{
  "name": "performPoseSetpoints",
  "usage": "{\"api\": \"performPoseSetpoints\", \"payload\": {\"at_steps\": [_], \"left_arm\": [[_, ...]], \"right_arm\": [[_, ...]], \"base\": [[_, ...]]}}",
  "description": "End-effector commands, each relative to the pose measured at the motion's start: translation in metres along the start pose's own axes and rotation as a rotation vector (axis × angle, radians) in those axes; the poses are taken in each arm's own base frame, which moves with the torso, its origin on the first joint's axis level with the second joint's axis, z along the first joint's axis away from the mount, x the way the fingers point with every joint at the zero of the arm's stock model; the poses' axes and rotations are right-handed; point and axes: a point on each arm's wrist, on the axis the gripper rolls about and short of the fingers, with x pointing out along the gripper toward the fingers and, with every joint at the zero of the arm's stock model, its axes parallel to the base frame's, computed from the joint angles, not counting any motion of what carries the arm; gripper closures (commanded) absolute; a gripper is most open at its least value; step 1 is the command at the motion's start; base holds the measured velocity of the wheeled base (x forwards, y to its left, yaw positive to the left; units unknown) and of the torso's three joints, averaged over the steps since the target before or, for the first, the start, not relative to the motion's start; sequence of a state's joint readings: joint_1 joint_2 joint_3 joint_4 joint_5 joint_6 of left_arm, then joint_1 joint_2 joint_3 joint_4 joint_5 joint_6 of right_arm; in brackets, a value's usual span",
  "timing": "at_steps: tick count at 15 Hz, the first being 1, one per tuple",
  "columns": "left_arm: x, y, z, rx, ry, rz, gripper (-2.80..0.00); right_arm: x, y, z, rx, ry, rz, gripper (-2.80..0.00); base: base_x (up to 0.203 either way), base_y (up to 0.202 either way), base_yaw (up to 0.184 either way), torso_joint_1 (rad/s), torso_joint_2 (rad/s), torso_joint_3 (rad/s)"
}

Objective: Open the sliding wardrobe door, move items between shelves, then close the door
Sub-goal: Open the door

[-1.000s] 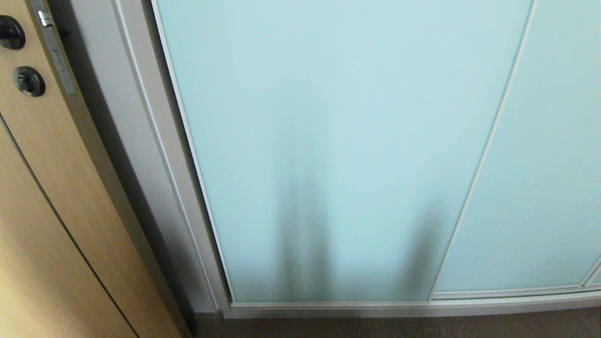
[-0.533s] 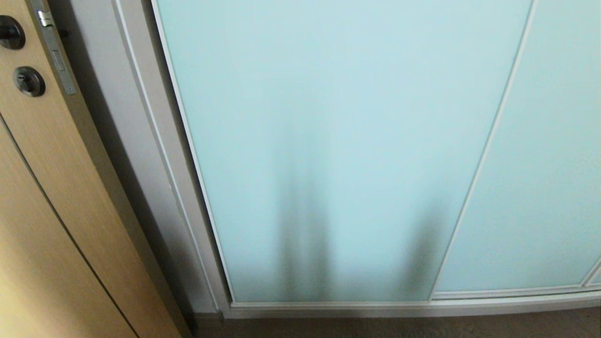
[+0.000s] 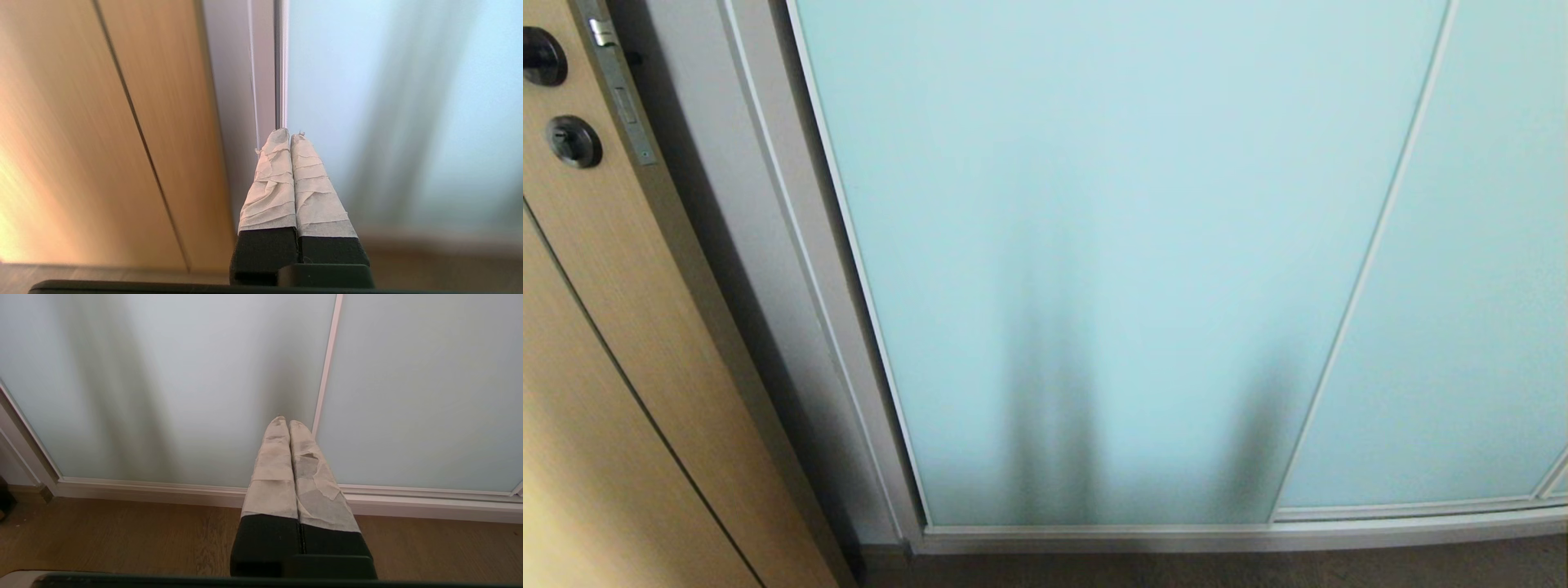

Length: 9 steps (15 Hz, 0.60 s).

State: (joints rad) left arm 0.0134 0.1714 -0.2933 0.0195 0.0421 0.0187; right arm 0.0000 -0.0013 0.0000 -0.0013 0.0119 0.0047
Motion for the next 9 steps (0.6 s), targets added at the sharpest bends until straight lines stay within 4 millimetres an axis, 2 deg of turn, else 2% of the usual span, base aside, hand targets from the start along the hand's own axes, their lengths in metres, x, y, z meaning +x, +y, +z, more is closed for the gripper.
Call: {"api": "performPoseSetpoints", "payload": {"at_steps": [1,3,5,7,9], "left_arm": [[0.027,0.000,0.052,-0.014,0.008,0.026,0.00],[0.059,0.001,0.088,-0.020,-0.028,0.078,0.00],[0.102,0.001,0.115,-0.017,-0.093,0.139,0.00],[0.145,0.001,0.131,-0.014,-0.166,0.214,0.00],[0.182,0.001,0.135,-0.009,-0.224,0.268,0.00]], "right_arm": [[0.000,0.000,0.000,0.000,0.001,0.000,0.00],[0.000,0.000,0.000,0.000,0.001,0.000,0.00],[0.000,0.000,0.000,0.000,0.001,0.000,0.00],[0.000,0.000,0.000,0.000,-0.001,0.000,0.00],[0.000,0.000,0.000,0.000,0.001,0.000,0.00]], "base": [[0.000,0.000,0.000,0.000,0.00,0.000],[0.000,0.000,0.000,0.000,0.00,0.000],[0.000,0.000,0.000,0.000,0.00,0.000],[0.000,0.000,0.000,0.000,0.00,0.000],[0.000,0.000,0.000,0.000,0.00,0.000]]}}
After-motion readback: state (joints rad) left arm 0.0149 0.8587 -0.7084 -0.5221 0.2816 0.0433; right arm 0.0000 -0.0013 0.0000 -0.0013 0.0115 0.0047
